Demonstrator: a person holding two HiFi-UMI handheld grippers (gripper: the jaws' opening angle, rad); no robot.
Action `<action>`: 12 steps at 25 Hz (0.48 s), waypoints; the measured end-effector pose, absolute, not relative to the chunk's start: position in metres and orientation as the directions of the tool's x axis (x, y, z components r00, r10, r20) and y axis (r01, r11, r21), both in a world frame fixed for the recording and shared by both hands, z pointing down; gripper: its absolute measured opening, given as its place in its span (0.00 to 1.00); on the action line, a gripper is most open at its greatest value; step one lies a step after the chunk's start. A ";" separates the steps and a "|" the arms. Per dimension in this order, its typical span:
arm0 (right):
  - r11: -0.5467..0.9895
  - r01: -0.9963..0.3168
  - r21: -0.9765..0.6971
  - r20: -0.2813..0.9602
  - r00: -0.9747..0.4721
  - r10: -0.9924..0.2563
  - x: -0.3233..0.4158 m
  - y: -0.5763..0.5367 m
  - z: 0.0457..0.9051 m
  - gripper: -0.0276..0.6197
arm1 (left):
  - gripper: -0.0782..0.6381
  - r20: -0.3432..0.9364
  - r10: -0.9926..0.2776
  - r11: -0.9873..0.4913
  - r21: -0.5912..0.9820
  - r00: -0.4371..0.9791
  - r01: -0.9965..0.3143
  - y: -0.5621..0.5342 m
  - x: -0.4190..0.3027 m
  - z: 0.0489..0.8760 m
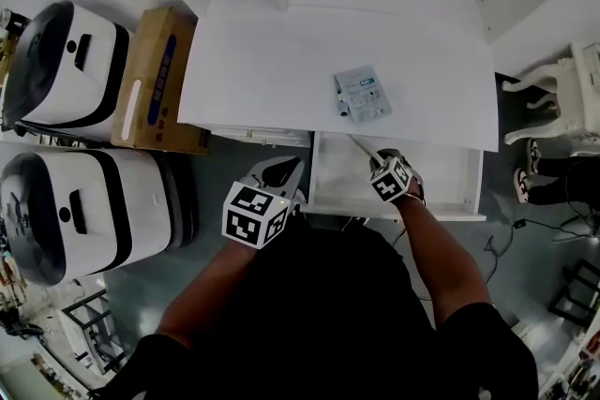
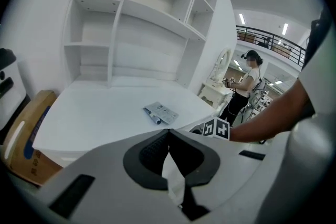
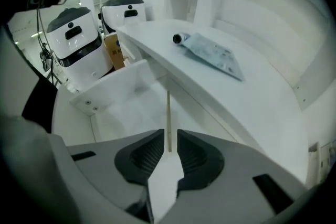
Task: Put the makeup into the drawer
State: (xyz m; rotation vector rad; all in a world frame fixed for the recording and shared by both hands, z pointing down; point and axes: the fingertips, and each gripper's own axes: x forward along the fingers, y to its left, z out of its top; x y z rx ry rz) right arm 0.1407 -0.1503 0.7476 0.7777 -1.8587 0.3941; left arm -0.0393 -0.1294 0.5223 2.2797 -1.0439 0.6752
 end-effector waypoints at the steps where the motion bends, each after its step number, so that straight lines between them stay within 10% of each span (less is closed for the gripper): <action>1: 0.726 -0.682 0.084 0.897 -0.266 -0.353 0.139 -0.151 0.737 0.15 | 0.12 0.630 -0.515 -0.565 0.261 0.581 -0.783 -0.130 -0.038 0.522; 12: 0.530 -0.841 -0.109 0.679 -0.452 -0.578 0.124 -0.170 0.584 0.15 | 0.12 0.595 -0.482 -0.637 0.264 0.642 -0.724 -0.141 -0.021 0.512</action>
